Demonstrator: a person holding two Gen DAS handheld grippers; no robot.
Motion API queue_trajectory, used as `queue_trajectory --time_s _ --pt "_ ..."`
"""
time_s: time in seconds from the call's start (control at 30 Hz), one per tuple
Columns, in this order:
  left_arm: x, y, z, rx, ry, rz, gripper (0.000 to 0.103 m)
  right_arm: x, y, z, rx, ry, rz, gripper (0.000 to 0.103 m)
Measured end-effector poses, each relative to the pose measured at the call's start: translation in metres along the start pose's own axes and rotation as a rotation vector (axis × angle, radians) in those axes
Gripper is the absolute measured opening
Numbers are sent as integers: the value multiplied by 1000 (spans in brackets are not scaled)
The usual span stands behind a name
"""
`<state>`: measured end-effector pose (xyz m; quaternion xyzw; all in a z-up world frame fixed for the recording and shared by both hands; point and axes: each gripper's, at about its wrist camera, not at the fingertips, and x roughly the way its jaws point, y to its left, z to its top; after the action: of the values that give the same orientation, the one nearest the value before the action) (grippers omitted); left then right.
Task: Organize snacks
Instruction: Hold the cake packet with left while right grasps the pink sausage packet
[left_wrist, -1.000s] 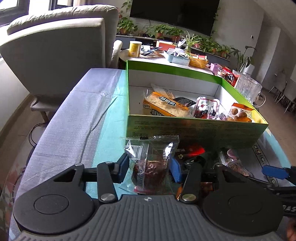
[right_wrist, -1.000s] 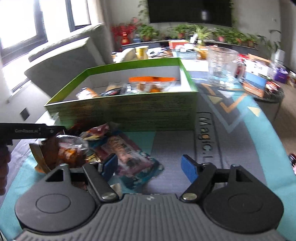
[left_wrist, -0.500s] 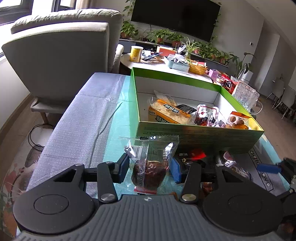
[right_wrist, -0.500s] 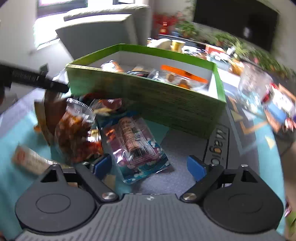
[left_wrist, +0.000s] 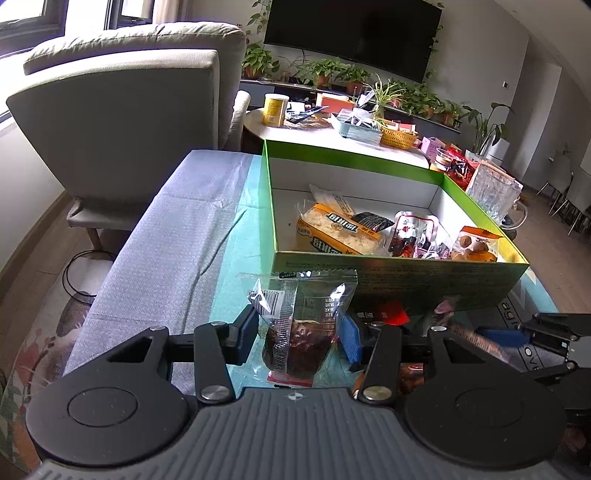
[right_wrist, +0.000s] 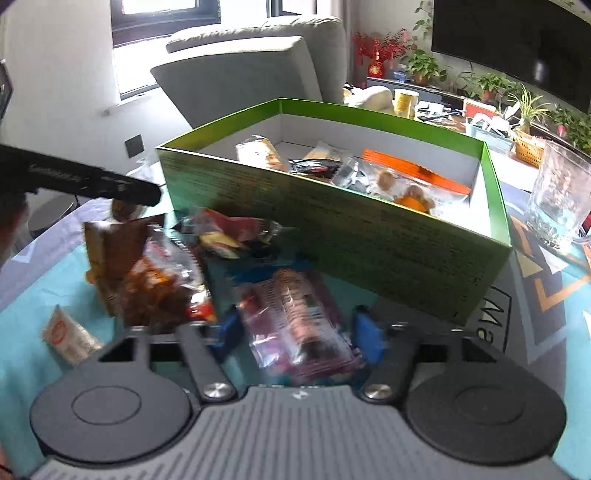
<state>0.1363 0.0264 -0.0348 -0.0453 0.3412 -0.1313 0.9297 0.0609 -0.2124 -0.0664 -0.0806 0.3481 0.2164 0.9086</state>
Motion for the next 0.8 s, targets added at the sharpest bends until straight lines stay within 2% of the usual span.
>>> queue_trajectory --time_s 0.03,0.07,0.17,0.47,0.67,0.8 --pt "-2 -2 0 5 -4 1 44 -3 0 -1 11 2 -4 36" --pt "-4 -4 -1 10 -8 1 44 -4 -2 -1 32 5 -2 12" --pt "-11 -8 0 19 -21 -1 44 -11 -14 -2 128 -8 15 6" --pt "-31 -19 6 41 -67 -5 44 -38 -17 -6 226 -105 40 6" --pt "-33 -24 5 52 -67 -6 44 -22 -15 -2 205 -55 7 6" --pt "-35 -25 4 59 -64 -8 44 -17 -24 -1 241 -52 0 8"
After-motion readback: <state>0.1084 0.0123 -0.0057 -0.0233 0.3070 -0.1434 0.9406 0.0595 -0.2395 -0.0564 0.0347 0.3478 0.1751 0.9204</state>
